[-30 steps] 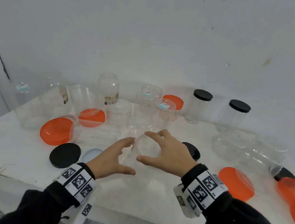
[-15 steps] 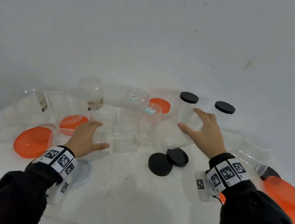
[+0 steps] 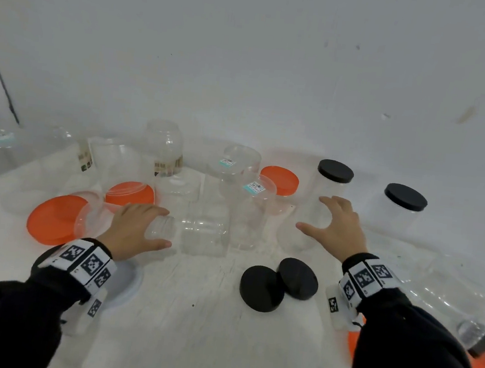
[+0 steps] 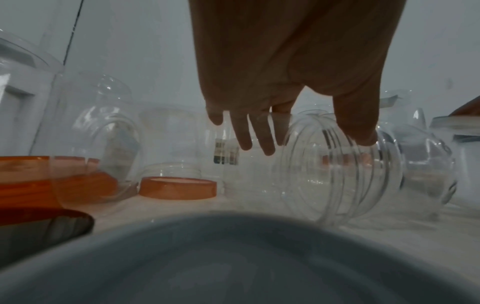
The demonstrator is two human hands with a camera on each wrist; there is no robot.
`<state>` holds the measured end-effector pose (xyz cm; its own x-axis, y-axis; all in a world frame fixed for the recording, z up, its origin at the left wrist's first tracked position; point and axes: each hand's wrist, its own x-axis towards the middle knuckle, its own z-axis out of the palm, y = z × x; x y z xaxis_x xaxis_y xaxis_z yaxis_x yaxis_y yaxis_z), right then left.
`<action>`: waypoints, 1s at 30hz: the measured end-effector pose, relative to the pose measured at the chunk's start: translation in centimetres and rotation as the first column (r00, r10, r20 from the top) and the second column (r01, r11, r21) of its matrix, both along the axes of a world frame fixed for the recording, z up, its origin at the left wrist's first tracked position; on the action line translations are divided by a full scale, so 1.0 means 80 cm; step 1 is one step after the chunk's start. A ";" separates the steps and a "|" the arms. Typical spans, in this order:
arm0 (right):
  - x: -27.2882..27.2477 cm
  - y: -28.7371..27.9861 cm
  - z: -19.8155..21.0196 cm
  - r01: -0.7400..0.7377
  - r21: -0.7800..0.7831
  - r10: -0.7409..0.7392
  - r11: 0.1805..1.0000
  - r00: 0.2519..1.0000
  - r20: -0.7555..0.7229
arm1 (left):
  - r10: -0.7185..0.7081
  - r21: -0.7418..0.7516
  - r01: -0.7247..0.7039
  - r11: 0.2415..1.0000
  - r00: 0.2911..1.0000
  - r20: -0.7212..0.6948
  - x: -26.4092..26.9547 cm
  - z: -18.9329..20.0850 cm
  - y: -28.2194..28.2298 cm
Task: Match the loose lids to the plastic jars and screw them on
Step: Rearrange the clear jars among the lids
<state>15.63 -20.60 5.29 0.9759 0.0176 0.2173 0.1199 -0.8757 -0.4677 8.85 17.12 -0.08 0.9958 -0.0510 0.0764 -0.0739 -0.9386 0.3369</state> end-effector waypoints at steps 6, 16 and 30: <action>0.025 0.005 -0.010 -0.106 -0.088 0.112 0.990 0.992 0.064 | 0.000 -0.016 0.000 1.000 1.000 -0.006 0.004 -0.007 0.007; 0.048 -0.001 -0.024 -0.228 -0.117 0.237 0.966 0.969 0.070 | -0.008 -0.037 0.007 0.999 1.000 -0.006 0.002 -0.005 0.006; 0.068 0.000 -0.020 -0.226 -0.131 0.235 0.965 0.970 0.065 | 0.011 -0.077 -0.010 0.997 1.000 0.016 -0.001 -0.003 0.005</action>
<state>21.10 -20.62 3.71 0.9220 0.2713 0.2761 0.3577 -0.8698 -0.3399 8.75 17.54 -0.36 0.9948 -0.0337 0.0960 -0.0701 -0.9109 0.4067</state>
